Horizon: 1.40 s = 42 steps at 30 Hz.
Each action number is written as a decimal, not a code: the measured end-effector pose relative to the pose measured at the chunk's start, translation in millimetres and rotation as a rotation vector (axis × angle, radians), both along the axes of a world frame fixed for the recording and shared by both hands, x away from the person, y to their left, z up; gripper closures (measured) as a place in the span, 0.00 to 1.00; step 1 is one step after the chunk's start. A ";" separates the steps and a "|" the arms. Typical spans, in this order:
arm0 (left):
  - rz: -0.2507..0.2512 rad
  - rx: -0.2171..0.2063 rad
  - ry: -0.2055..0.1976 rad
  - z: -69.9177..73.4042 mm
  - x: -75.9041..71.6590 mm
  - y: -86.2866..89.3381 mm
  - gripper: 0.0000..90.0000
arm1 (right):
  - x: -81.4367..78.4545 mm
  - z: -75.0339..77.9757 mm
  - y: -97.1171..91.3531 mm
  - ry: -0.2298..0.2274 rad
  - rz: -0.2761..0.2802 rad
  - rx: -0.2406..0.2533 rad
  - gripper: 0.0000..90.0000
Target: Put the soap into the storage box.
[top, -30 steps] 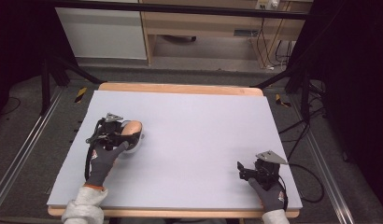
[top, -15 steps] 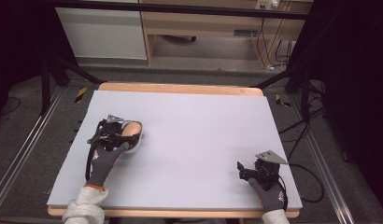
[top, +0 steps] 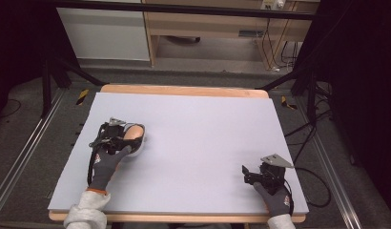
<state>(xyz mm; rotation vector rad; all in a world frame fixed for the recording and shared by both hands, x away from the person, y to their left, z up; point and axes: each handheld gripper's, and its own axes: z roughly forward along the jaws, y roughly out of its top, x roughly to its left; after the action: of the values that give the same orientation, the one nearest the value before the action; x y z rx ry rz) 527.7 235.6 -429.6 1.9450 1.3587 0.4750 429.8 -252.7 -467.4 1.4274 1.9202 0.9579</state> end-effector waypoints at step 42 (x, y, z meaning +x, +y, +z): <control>-0.027 0.022 -0.062 6.8 -11.4 -15.8 0.35 | -0.8 0.9 0.5 -0.006 -0.003 0.000 0.07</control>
<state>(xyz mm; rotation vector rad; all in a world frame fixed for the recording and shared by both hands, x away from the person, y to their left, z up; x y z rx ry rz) 516.3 219.8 -422.9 1.9477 1.2918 0.5352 429.0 -252.2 -466.5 1.4257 1.9129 0.9600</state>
